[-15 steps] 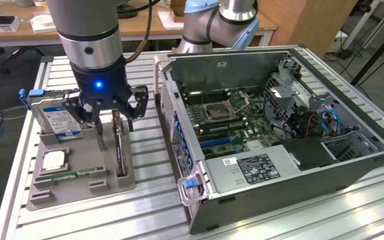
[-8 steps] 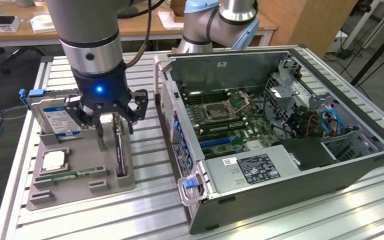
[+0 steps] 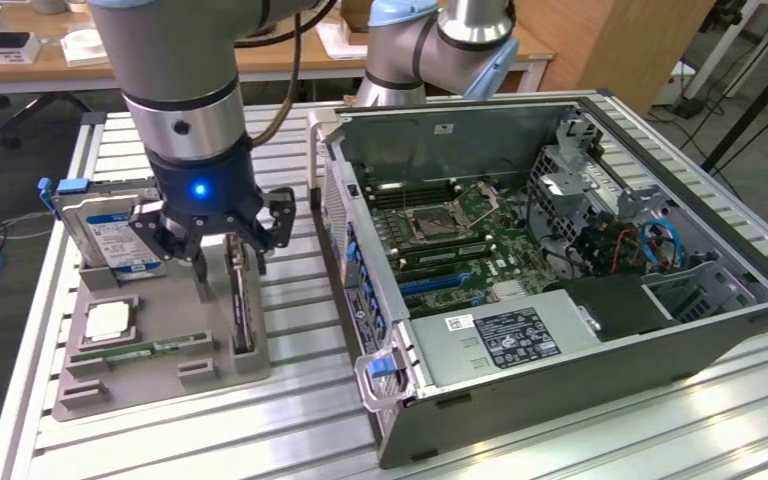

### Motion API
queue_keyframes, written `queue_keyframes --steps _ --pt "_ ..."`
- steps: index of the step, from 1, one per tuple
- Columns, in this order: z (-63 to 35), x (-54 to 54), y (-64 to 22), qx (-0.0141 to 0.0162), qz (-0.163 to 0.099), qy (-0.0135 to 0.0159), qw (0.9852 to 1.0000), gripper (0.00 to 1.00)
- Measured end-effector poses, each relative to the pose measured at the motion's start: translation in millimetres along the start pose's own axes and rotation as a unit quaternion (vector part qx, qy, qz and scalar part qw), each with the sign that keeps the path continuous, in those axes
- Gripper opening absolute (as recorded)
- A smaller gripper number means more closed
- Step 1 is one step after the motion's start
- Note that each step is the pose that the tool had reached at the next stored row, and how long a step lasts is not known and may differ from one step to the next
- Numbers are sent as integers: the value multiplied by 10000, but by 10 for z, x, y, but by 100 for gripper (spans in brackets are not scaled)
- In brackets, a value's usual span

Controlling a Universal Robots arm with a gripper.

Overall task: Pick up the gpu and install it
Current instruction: 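Pick up the gpu and move the gpu toward the slot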

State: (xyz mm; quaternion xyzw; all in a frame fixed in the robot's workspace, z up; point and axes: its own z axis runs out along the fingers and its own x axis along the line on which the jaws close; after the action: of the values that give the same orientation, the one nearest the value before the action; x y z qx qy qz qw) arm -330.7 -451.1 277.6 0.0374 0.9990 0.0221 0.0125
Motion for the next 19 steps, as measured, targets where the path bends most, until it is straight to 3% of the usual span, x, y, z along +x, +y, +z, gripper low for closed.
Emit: queue_keyframes --steps 19 --pt "280 29 -11 0 0 0 10000 65"
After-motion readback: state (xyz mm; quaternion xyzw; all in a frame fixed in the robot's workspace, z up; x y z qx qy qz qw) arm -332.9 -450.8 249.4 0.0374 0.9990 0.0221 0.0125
